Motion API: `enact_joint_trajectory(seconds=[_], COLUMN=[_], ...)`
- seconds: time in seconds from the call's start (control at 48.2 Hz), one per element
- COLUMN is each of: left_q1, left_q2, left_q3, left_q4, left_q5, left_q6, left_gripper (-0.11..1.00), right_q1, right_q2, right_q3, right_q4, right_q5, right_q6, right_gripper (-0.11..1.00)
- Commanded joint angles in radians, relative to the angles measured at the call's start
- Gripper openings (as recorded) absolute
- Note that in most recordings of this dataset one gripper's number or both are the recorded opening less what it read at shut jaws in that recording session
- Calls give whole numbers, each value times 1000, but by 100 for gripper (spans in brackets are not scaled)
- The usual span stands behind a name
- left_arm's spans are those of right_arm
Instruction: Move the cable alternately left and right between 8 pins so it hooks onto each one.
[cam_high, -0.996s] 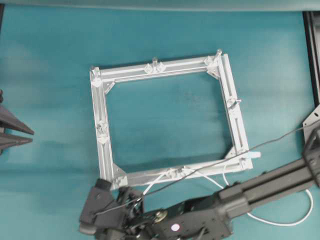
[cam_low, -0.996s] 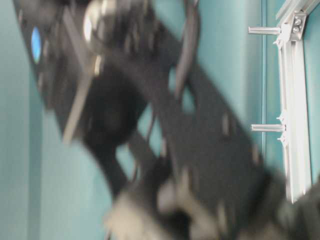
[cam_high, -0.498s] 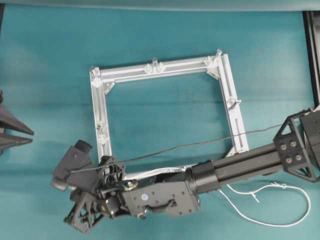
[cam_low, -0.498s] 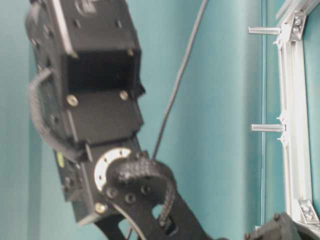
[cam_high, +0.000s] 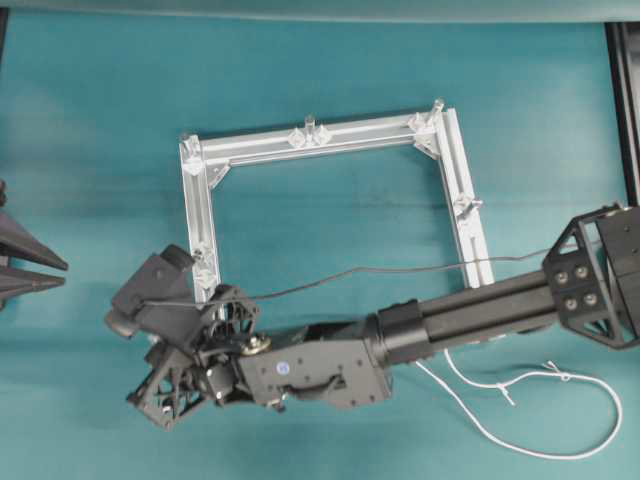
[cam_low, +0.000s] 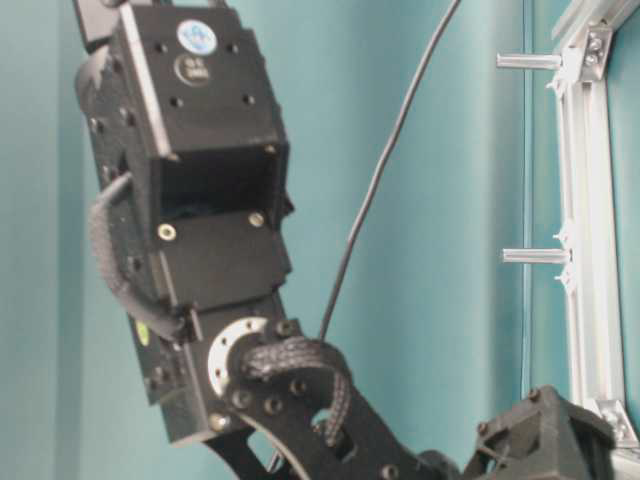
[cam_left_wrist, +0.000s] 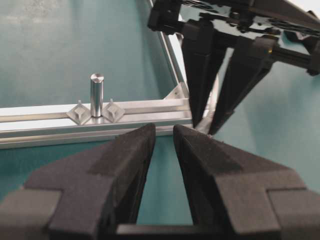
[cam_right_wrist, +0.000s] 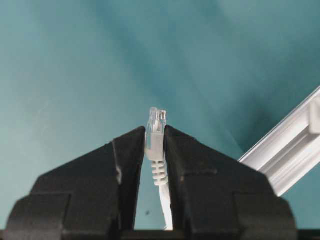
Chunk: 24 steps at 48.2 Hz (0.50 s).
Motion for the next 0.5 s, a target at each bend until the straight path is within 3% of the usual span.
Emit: enact_joint_trajectory(seconds=[0.0,0.249,0.477], left_q1=[0,0,0], left_q2=[6,5,5], left_q3=[-11,-12,-12], left_q4=[3,3,3], left_q5=[-5,-5,-5], left_q6=[3,3,3], left_gripper=[36,36,36], right_q1=[-17,-51,-75], right_q2=[-49,-126,-225], right_q3=[5,149,299], right_q4=[-14,-18,-95], right_q5=[-2,-11,-46], right_q6=[3,37,127], right_gripper=[15,15,15])
